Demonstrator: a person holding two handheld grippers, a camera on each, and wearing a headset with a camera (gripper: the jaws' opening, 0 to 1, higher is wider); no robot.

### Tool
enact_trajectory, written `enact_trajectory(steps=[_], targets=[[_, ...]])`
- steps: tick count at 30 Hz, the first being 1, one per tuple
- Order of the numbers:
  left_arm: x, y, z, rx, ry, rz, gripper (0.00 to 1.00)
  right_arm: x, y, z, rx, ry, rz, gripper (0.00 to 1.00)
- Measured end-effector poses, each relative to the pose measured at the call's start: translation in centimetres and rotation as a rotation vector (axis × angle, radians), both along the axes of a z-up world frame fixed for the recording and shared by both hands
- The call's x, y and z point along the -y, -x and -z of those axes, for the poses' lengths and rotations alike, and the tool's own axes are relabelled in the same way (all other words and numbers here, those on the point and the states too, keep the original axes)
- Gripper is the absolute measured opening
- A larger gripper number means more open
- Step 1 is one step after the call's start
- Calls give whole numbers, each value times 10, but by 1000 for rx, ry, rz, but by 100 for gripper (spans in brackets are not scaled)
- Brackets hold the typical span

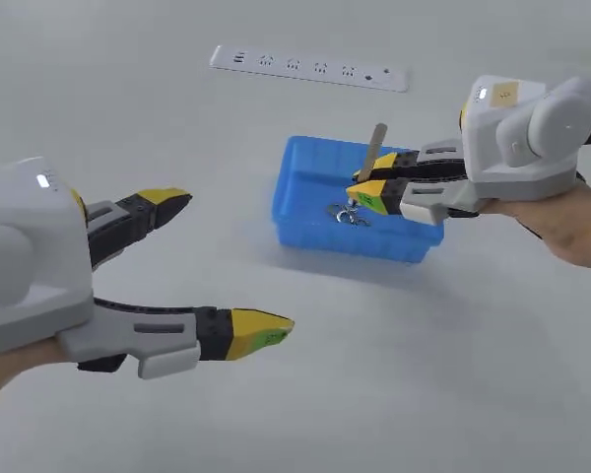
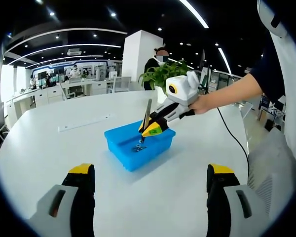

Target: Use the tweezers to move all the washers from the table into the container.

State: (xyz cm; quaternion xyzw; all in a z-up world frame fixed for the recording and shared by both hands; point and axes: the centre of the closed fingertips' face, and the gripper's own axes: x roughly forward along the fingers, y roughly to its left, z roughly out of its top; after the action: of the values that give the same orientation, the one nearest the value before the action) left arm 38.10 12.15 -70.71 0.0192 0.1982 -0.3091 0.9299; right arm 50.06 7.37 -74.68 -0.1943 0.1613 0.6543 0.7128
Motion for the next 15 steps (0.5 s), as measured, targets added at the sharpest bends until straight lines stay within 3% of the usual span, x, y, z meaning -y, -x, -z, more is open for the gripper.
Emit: enact_trajectory(steps=[15], targets=[[3, 0, -2, -7, -9, 19, 99, -3, 6, 2, -22, -13, -8, 9]])
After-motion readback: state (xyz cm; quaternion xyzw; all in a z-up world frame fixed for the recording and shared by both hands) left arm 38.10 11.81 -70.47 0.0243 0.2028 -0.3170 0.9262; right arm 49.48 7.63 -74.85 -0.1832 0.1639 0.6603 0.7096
